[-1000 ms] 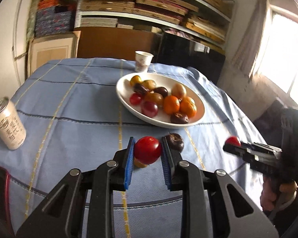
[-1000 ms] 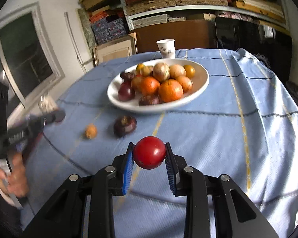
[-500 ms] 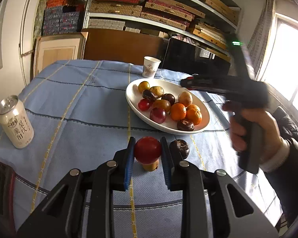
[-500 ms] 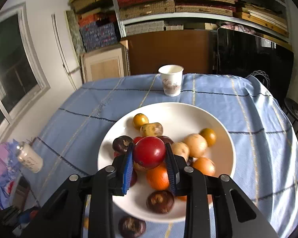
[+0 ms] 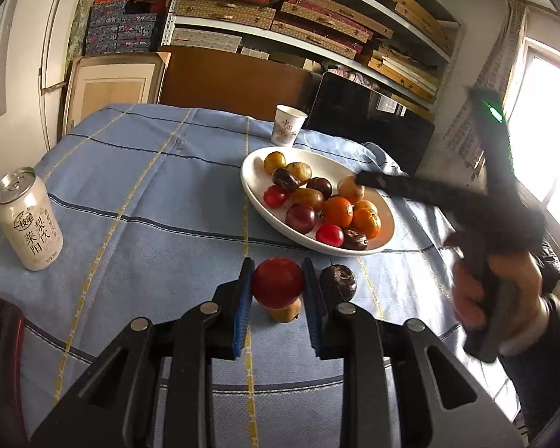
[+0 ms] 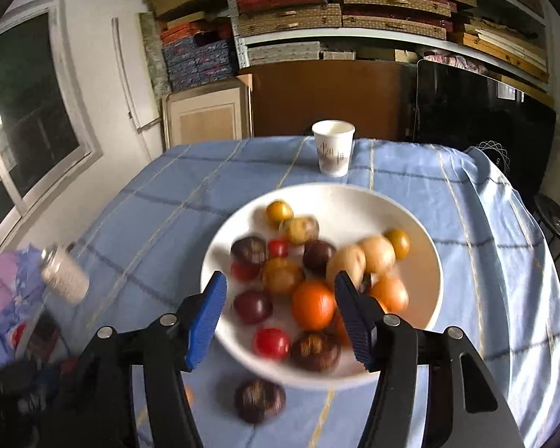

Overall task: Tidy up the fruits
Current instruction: 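Carry both tomatoes onto the white plate and open both tools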

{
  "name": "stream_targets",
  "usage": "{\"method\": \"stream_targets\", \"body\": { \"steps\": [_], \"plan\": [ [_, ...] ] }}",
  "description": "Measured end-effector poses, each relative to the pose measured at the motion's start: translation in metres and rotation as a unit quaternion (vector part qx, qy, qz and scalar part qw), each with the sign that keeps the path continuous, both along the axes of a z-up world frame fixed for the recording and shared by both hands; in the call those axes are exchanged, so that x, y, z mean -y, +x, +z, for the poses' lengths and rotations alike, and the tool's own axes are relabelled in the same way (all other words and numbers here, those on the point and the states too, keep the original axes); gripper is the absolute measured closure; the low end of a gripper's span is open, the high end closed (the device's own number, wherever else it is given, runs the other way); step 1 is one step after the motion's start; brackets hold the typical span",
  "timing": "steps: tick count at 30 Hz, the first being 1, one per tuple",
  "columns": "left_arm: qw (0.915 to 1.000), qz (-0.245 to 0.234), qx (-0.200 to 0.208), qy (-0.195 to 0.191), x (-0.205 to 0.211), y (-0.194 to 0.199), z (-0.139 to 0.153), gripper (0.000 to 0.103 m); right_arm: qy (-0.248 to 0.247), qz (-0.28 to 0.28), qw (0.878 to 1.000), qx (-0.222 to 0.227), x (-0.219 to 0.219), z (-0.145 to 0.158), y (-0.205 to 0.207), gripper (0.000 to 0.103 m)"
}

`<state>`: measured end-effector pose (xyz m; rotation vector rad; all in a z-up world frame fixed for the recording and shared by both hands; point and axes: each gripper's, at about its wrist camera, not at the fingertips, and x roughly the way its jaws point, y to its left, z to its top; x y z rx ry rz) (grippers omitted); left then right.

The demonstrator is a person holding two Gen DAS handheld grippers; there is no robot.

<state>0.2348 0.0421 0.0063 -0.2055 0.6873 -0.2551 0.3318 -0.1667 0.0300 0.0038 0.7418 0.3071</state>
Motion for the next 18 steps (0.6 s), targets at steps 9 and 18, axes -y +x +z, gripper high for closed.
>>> {"method": "stream_targets", "body": {
  "steps": [9, 18],
  "plan": [
    [0.9996, 0.000, 0.013, 0.023, 0.006, 0.001, 0.000, 0.078, 0.052, 0.000, 0.999, 0.011, 0.034, -0.027, -0.078, 0.037],
    [0.9982, -0.033, 0.012, 0.049, 0.031, 0.069, 0.026, 0.078, 0.089, -0.003, 0.995, 0.050, 0.052, -0.027, -0.088, 0.037]
  ]
}}
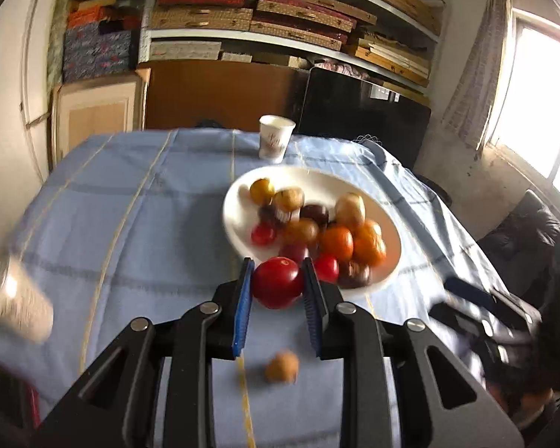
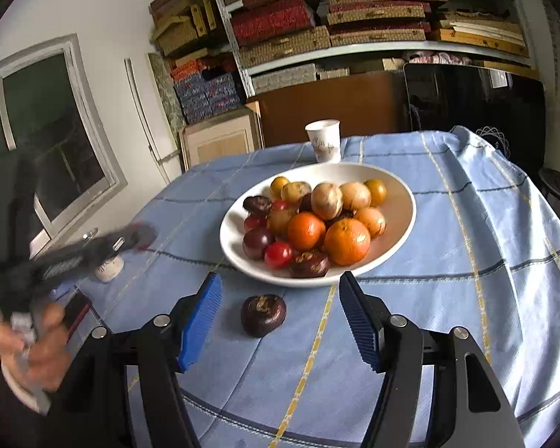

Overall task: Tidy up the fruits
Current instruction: 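Carry both tomatoes onto the white plate and open both tools, then move the right tool to a dark brown round fruit and grasp it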

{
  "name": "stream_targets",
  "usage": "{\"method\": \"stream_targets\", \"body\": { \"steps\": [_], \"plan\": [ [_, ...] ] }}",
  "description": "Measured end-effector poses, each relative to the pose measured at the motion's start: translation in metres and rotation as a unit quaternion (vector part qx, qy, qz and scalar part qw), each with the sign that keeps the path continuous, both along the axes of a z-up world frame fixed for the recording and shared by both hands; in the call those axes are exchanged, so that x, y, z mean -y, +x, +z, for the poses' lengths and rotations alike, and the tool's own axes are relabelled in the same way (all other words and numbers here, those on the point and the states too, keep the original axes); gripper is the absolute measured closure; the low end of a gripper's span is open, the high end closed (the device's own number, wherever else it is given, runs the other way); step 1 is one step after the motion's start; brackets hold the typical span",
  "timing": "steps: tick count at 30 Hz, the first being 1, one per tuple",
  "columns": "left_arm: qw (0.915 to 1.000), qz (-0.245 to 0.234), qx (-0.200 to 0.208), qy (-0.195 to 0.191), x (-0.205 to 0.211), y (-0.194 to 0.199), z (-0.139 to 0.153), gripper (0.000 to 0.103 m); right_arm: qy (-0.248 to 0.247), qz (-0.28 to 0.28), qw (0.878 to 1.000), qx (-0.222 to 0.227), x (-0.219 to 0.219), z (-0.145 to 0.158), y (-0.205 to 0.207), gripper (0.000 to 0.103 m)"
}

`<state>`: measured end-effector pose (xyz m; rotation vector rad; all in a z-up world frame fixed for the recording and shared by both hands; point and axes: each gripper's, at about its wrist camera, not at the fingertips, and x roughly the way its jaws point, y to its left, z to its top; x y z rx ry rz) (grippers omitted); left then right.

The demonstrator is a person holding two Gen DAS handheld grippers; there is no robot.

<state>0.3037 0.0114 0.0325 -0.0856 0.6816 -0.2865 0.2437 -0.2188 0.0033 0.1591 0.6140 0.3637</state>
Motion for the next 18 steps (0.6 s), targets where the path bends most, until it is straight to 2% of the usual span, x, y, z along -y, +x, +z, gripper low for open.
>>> {"method": "stream_targets", "body": {
  "steps": [3, 5, 6, 7, 8, 9, 10, 13, 15, 18],
  "plan": [
    [0.9999, -0.009, -0.005, -0.004, 0.015, 0.037, 0.011, 0.078, 0.010, 0.001, 1.000, 0.013, 0.006, 0.010, 0.004, 0.037],
    [0.9998, -0.016, -0.007, 0.009, 0.030, 0.061, 0.015, 0.077, 0.020, -0.003, 1.000, 0.023, 0.012, 0.019, 0.008, 0.037],
    [0.9996, -0.019, -0.013, 0.016, 0.038, 0.074, 0.016, 0.071, 0.029, -0.005, 0.999, 0.027, 0.016, 0.022, 0.010, 0.037],
    [0.9995, -0.018, -0.019, 0.019, 0.042, 0.081, 0.017, 0.057, 0.036, -0.006, 0.999, 0.028, 0.019, 0.023, 0.011, 0.037],
    [0.9994, -0.009, -0.025, 0.022, 0.046, 0.086, 0.019, 0.023, 0.043, -0.006, 0.999, 0.028, 0.022, 0.024, 0.012, 0.037],
    [0.9996, 0.004, -0.018, 0.022, 0.046, 0.089, 0.024, 0.014, 0.046, -0.006, 0.998, 0.029, 0.025, 0.025, 0.012, 0.037],
    [0.9997, 0.014, 0.003, 0.021, 0.045, 0.085, 0.031, 0.014, 0.047, -0.008, 0.998, 0.030, 0.027, 0.025, 0.012, 0.037],
    [0.9998, 0.012, 0.015, 0.011, 0.040, 0.072, 0.045, 0.014, 0.053, -0.009, 0.998, 0.028, 0.032, 0.024, 0.013, 0.037],
    [0.9995, 0.022, 0.023, 0.009, 0.031, 0.059, 0.052, 0.006, 0.055, -0.010, 0.998, 0.027, 0.032, 0.024, 0.014, 0.037],
    [0.9983, 0.041, 0.033, 0.024, 0.016, 0.030, 0.052, 0.005, 0.047, -0.009, 0.999, 0.026, 0.029, 0.021, 0.013, 0.037]
  ]
}}
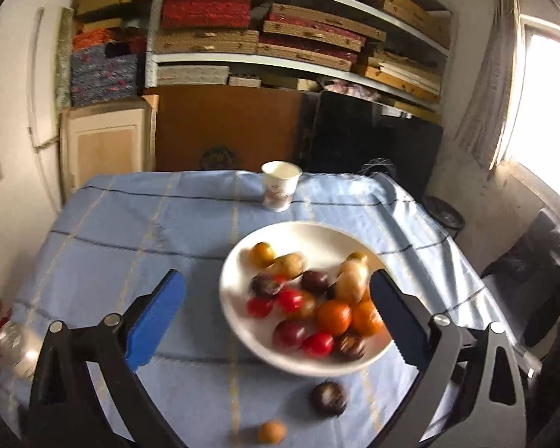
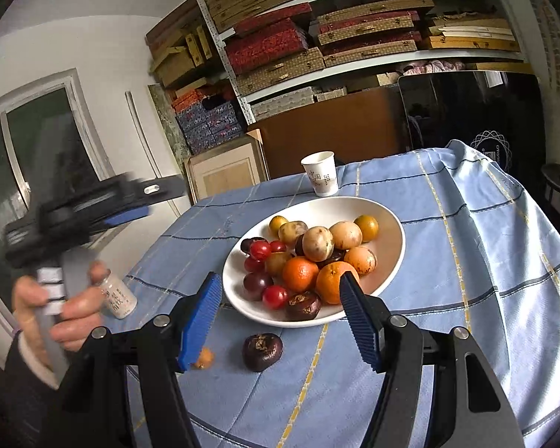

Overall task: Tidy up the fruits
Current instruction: 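Move the right tool to a dark brown round fruit and grasp it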

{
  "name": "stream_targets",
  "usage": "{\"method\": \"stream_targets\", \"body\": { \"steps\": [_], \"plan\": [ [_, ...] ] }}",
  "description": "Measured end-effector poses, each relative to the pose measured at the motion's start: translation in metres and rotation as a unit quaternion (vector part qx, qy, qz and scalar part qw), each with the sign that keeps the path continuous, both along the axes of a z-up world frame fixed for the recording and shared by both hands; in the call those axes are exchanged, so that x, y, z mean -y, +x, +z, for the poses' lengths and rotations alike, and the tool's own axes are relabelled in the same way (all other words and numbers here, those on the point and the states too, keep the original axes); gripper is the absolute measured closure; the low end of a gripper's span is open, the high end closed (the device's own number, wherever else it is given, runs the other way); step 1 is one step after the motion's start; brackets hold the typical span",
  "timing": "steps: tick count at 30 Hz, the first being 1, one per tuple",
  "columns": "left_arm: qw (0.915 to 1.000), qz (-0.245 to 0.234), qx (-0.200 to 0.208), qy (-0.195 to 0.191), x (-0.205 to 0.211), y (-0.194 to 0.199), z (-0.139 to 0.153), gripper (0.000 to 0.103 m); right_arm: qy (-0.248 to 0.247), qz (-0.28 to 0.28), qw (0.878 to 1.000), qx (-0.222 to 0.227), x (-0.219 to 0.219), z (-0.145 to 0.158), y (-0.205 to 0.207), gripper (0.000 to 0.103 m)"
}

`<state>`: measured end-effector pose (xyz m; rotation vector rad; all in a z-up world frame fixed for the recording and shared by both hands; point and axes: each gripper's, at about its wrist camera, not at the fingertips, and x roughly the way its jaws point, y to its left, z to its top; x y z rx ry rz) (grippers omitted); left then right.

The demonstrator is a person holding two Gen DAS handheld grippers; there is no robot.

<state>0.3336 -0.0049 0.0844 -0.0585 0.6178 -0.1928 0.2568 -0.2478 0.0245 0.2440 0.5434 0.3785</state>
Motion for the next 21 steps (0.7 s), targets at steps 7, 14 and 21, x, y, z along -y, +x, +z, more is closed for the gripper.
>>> {"method": "stream_targets", "body": {
  "steps": [7, 14, 21],
  "plan": [
    [0.9992, 0.037, 0.004, -0.016, -0.043, -0.051, -0.041, 0.005, -0.035, 0.026, 0.998, -0.039, -0.031, -0.021, 0.010, 0.037],
    [0.9953, 0.090, -0.033, -0.011, -0.068, -0.050, -0.066, 0.005, -0.098, 0.048, 0.990, -0.085, -0.081, -0.048, 0.024, 0.037],
    [0.9918, 0.109, -0.051, -0.043, -0.086, -0.051, -0.072, 0.005, -0.155, 0.045, 0.983, -0.087, -0.103, -0.060, 0.023, 0.037]
  ]
}}
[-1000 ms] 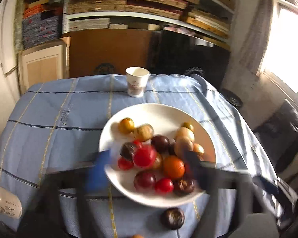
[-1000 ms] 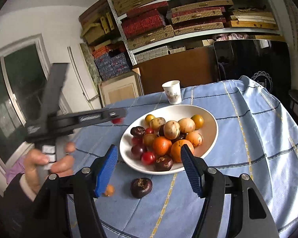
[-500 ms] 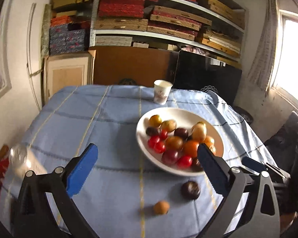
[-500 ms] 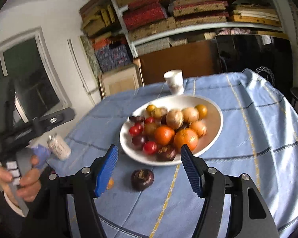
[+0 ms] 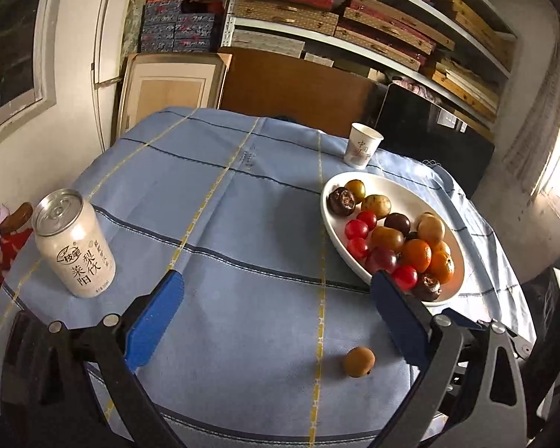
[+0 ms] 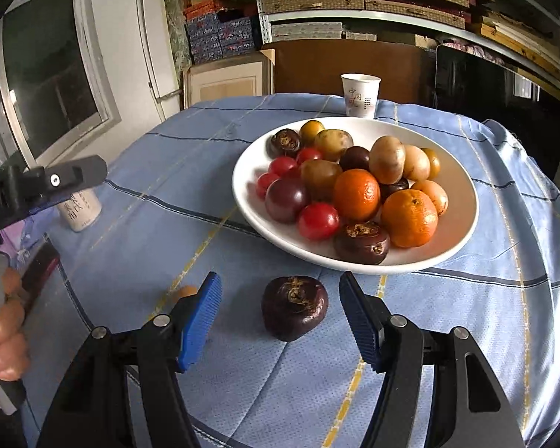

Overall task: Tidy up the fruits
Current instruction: 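Move the right tool to a dark brown round fruit and grasp it, then grasp a small brown round fruit with the left tool while the right holds the dark fruit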

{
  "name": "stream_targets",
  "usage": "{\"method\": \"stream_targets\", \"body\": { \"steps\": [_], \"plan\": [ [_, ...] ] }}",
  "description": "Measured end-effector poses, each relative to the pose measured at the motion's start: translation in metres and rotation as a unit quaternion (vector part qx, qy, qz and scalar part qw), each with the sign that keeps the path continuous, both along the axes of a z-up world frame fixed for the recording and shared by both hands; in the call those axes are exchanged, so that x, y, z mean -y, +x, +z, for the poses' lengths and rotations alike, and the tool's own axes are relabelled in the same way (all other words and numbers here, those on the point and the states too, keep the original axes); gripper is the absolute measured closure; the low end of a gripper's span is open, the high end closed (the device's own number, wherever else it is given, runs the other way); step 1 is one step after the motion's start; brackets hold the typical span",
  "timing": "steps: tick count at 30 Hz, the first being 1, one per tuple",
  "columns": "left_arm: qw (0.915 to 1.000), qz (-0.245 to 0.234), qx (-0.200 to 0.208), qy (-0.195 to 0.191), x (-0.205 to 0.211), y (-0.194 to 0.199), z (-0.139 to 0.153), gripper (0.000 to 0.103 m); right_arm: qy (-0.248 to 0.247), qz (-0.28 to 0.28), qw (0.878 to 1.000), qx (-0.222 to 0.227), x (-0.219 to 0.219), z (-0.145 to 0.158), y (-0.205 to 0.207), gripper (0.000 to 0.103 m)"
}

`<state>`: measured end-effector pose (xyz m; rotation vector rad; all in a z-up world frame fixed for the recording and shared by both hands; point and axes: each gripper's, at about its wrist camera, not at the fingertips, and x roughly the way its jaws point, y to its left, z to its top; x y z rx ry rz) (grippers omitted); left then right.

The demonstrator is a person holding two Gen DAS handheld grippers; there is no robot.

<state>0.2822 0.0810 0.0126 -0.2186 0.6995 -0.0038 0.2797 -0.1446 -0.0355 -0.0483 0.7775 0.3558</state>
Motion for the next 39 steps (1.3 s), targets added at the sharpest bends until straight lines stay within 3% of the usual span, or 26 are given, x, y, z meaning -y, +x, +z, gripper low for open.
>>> {"method": "stream_targets", "body": {
  "steps": [12, 17, 20, 25, 30, 36, 39],
  "plan": [
    [0.9999, -0.004, 0.000, 0.011, 0.008, -0.001, 0.001, 0.005, -0.027, -0.002, 0.999, -0.042, -0.004, -0.020, 0.009, 0.037],
    [0.9999, -0.004, 0.000, 0.010, 0.008, -0.001, 0.000, 0.005, -0.027, -0.010, 0.998, -0.060, -0.005, -0.028, 0.019, 0.047],
    [0.9999, -0.004, 0.000, 0.012, 0.008, -0.001, 0.000, 0.005, -0.035, -0.014, 0.998, -0.056, -0.006, -0.027, 0.019, 0.059],
    [0.9998, -0.003, -0.004, 0.017, 0.010, 0.000, -0.003, 0.005, -0.018, -0.014, 0.998, -0.054, 0.000, -0.022, 0.014, 0.059],
    [0.9996, -0.002, -0.009, 0.028, 0.014, 0.001, -0.008, 0.005, 0.045, -0.013, 0.999, -0.020, 0.021, 0.008, 0.000, 0.059],
    [0.9988, -0.013, -0.015, 0.045, 0.024, 0.004, -0.014, 0.005, 0.090, -0.036, 0.994, 0.055, 0.044, 0.040, -0.014, 0.059],
    [0.9969, -0.049, -0.017, 0.058, 0.039, 0.004, -0.018, 0.005, 0.105, -0.049, 0.990, 0.080, 0.056, 0.050, -0.018, 0.059]
  ]
}}
